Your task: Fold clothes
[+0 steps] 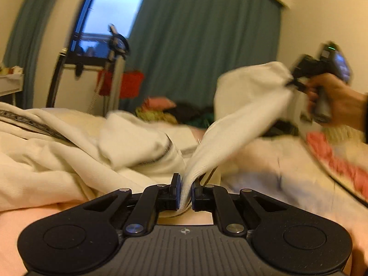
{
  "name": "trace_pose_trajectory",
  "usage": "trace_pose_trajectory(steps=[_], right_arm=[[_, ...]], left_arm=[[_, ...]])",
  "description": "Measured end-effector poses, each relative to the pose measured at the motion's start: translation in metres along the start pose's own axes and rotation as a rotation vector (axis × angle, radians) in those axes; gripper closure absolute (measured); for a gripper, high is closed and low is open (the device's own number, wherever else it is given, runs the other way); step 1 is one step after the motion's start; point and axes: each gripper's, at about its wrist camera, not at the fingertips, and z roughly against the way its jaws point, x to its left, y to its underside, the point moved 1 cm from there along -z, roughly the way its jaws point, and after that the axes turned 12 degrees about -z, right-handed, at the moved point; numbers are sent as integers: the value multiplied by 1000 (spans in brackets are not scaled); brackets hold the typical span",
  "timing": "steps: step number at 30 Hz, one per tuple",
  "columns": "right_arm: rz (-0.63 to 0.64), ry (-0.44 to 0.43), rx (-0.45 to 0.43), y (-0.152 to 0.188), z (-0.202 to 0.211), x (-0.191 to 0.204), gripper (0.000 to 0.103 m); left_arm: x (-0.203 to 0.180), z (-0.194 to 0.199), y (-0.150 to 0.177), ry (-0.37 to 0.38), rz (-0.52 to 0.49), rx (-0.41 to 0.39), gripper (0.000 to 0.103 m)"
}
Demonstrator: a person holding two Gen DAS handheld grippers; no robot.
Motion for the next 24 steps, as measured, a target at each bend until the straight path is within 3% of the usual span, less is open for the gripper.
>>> trace_pose_trajectory(steps=[4, 6, 12, 18, 24], right_arm=[[-183, 243, 151, 25, 25, -125, 97], [-243, 307, 218, 39, 34, -165, 97], [-475, 333, 388, 48, 41, -227, 97], [-610, 323, 385, 57, 34, -228, 94], [-811, 230, 339, 57, 35, -255, 87]], left_arm=[[-13, -5, 10, 7, -32, 118, 92], [-20, -6, 13, -2, -56, 146, 91], [-26, -3, 15, -15, -92, 180, 89], [-32, 0, 7, -25, -100, 202, 88], [-34, 3, 2, -32, -89, 217, 88]])
